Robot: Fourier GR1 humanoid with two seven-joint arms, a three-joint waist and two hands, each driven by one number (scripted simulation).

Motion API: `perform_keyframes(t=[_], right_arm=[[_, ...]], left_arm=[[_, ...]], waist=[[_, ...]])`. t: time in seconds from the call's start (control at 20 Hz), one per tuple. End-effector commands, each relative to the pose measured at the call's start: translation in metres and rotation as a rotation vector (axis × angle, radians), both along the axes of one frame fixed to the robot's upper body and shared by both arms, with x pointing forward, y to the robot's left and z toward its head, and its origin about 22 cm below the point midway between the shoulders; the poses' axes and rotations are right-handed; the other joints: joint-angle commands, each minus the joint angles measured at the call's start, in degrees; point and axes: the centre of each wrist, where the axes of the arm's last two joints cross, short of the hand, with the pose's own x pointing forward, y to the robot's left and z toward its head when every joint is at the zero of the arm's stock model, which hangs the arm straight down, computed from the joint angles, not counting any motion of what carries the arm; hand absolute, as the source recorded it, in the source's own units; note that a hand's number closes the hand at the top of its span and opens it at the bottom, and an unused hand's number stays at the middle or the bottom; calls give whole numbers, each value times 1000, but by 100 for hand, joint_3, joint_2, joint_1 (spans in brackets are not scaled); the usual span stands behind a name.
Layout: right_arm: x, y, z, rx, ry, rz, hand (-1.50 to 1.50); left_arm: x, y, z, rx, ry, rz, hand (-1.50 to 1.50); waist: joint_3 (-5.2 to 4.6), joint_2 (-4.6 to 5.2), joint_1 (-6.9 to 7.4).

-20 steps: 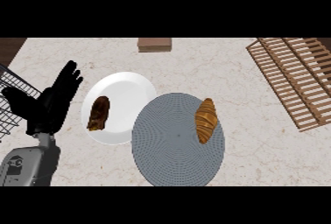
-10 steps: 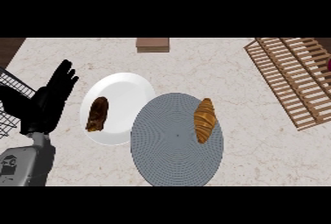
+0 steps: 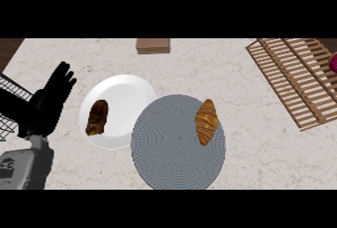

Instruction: Pick the cupcake from the placemat and place it in the tiered shelf

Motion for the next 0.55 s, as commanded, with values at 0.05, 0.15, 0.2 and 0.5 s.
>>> perform_keyframes(t=[0.05, 0.15, 0.2, 0.5], right_arm=[[-56, -31, 9, 26, -48, 112, -150], [-67, -34, 12, -16, -57, 139, -150], [-76, -38, 1, -35, -52, 162, -150], [-106, -35, -23, -157, -23, 230, -150]], left_arm=[[-10, -17, 0, 9, 1, 12, 0], [6, -8, 1, -1, 16, 6, 0], [-9, -10, -6, 8, -2, -2, 0], [1, 2, -9, -14, -8, -1, 0]], waist=[[4, -16, -22], [1, 6, -7], [3, -1, 6], [0, 13, 0]])
